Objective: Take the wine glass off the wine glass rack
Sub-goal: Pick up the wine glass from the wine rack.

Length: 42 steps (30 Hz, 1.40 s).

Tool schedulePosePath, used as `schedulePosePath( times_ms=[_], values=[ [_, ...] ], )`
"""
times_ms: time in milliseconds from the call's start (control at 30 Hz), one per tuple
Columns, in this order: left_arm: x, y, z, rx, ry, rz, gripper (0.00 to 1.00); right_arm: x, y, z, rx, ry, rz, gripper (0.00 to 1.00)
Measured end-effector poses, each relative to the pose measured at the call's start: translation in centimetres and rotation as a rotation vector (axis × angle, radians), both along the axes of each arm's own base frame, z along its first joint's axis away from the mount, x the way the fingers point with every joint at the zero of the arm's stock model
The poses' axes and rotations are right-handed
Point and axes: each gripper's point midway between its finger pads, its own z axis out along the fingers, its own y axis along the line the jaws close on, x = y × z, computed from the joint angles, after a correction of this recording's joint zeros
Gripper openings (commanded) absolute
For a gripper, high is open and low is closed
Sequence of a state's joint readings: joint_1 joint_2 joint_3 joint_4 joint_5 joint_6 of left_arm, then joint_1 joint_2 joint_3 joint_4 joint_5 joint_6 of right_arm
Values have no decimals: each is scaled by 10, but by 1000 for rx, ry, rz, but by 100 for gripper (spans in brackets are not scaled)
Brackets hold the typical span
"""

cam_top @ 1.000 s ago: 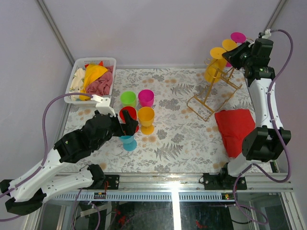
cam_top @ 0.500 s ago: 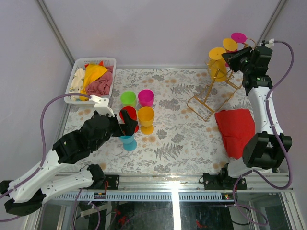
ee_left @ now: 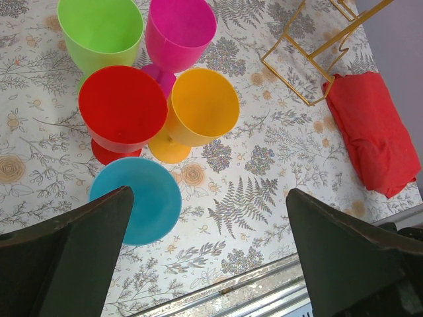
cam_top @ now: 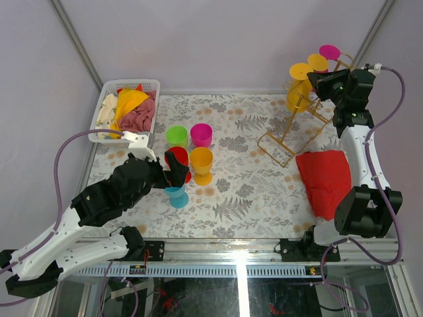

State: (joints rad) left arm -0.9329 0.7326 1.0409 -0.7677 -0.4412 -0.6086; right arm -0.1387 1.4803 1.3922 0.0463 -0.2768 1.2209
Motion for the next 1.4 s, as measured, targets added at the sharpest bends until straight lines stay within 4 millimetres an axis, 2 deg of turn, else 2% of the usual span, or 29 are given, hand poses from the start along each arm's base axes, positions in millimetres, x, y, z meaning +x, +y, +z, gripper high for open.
schedulePosePath(
  times_ms=[267,733,933,1200,1400],
  values=[
    [0,0,0,-4,2,2,100,0,0,16,31,-50,-9,0],
    [0,0,0,-5,2,2,100,1,-1,19,98,-57,-23,0],
    [0,-2,-1,-4,7,-5,100,4,-1,17,125,-46,-29,0],
    [0,-2,-1,-5,7,-5,100,13,-2,2,140,-11,-32,0],
    [0,-3,-2,-2,9,-5,100,16,0,7,144,-19,-13,0]
  ],
)
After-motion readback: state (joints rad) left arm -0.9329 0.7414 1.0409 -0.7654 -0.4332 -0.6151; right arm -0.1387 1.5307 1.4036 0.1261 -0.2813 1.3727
